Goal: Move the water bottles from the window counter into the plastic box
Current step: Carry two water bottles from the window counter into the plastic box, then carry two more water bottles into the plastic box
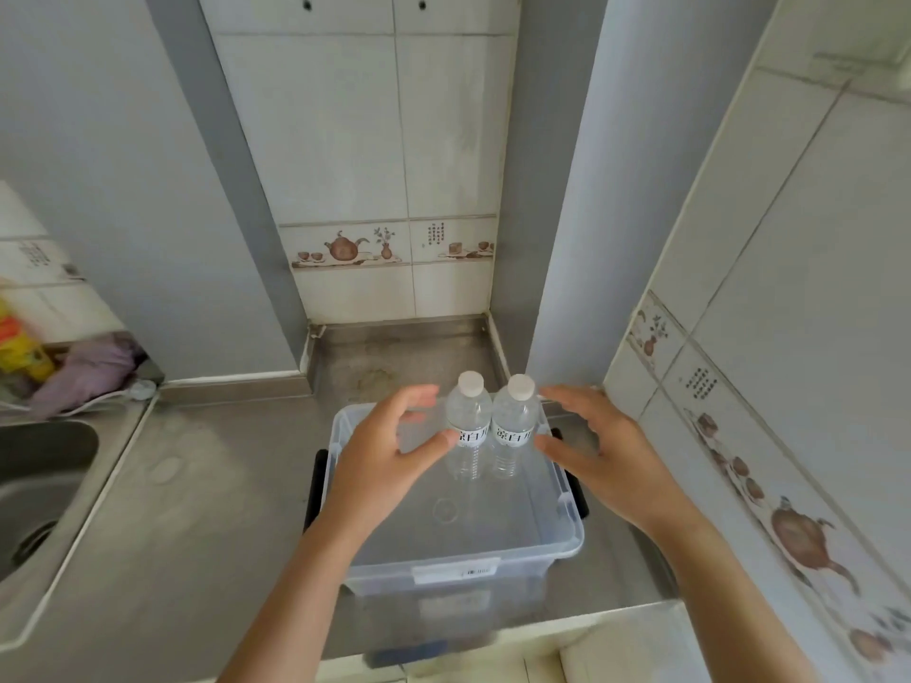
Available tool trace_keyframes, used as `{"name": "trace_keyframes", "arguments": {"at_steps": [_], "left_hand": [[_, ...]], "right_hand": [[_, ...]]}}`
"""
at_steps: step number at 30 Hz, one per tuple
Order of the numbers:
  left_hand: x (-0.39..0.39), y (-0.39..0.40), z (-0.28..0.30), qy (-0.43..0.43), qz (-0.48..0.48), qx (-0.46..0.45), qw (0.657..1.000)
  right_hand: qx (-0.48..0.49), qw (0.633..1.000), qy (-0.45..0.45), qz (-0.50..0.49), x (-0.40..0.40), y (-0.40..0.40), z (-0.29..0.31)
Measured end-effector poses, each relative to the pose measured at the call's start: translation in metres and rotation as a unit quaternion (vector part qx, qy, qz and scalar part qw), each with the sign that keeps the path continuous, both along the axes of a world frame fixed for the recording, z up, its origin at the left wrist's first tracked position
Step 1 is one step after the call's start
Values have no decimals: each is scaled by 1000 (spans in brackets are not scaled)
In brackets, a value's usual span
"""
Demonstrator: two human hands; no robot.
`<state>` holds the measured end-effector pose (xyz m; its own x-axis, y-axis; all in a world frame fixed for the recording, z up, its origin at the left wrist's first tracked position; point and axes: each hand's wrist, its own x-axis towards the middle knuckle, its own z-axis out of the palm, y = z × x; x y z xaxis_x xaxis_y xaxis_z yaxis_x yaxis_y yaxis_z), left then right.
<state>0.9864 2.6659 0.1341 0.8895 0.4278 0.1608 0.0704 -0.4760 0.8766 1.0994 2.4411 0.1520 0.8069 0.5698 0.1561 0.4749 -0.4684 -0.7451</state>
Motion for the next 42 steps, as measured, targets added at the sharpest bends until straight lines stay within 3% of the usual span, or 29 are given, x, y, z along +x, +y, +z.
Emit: {"name": "trace_keyframes", "arguments": {"at_steps": [4,12,24,35,38,42], "left_hand": [[-31,-5,8,16,-9,32,999],[-100,-4,37,54,-99,187,976],[-172,-71,32,30,-282,213,935],[-196,-258,37,-55,-480,255,837],[-213,-341,34,-89,-523,250,810],[-251,-455,26,-162,-563,314,747]], "right_hand": [[-15,1000,-22,-14,-45,-14,6],[-101,986,-36,-124,-158,-27,14],[-165,940,-3,-300,-333,-91,25],[-181,855,15,-485,-454,-231,25],[-195,819,21,-539,-494,-289,27],[-223,758,24,-612,-553,-367,22]]}}
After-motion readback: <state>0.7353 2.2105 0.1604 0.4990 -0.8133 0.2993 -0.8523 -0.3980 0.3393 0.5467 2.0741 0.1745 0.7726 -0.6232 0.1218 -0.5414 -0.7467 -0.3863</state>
